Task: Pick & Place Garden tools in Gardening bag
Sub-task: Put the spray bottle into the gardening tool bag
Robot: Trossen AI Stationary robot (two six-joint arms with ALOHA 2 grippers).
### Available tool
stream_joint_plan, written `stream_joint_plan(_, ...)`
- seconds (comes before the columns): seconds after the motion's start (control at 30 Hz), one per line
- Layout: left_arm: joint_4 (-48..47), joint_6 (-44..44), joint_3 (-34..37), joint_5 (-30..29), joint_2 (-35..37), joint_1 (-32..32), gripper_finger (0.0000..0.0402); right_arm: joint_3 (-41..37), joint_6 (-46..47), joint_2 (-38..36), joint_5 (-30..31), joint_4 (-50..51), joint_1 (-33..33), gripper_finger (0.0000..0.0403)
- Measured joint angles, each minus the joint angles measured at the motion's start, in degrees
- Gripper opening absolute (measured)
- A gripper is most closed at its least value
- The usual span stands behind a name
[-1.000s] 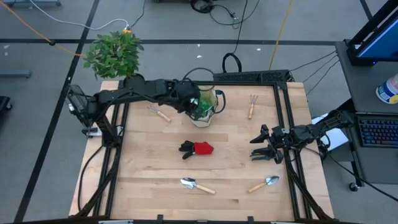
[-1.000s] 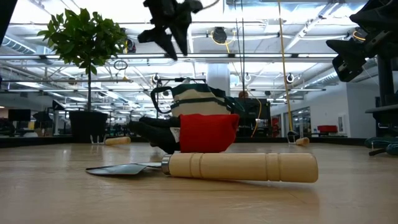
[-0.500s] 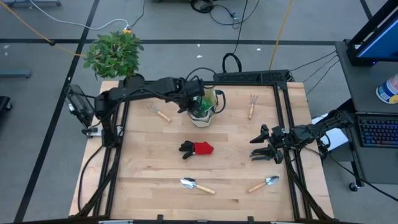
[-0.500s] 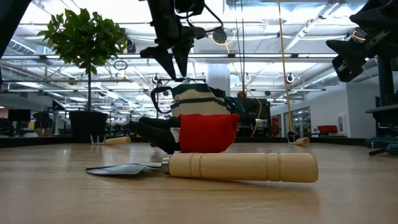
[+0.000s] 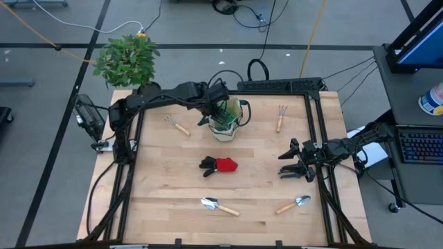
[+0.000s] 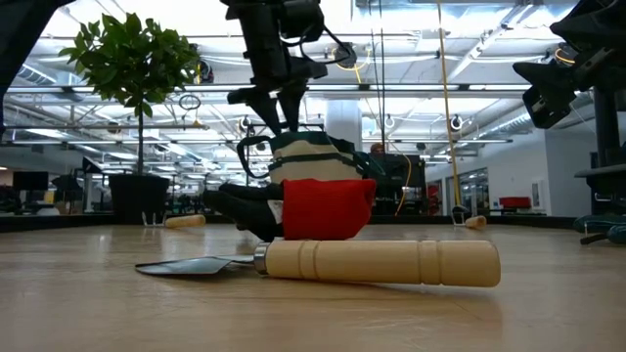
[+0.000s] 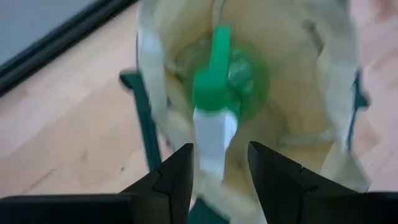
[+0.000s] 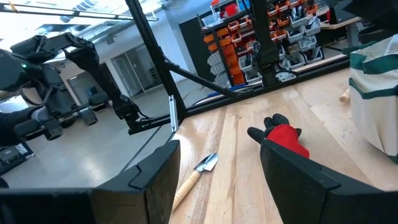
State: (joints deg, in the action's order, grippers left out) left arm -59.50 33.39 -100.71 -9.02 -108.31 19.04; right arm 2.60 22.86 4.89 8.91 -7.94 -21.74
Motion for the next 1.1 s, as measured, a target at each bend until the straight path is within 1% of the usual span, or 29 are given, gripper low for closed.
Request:
stream_joint_plan(0.27, 2.97, -0.79, 0.0, -0.02, 0.02, 1.6, 0.0159, 0.0, 0.0, 0.0, 0.0, 0.01, 0.0, 0.0215)
stream_joint_plan(0.57, 2.81, -1.21, 0.0, -0.04, 0.02, 1.74, 0.0159, 0.01, 0.01, 0.0, 0.0, 0.02, 0.0, 0.0215)
stream_joint_plan(0.73, 2.8, -0.72, 0.0, -1.34, 0.02, 1.74, 0.0155, 0.0, -0.01, 0.0, 0.0, 0.02, 0.0, 0.0215)
stream_joint_plan(0.83, 2.8, -0.8, 0.0, -1.5, 0.02, 1.74, 0.0132, 0.0, 0.01, 0.0, 0.0, 0.02, 0.0, 0.0215)
stream_joint_plan(1.0, 2.96, -1.34, 0.0, -1.47, 0.0, 1.74, 0.0075, 0.0, -0.01, 0.0, 0.0, 0.02, 0.0, 0.0215)
stream_joint_plan(1.1, 4.15, -1.53, 0.0, -1.53, 0.0, 1.72, 0.0054, 0.01, 0.01, 0.0, 0.0, 0.02, 0.0, 0.0215)
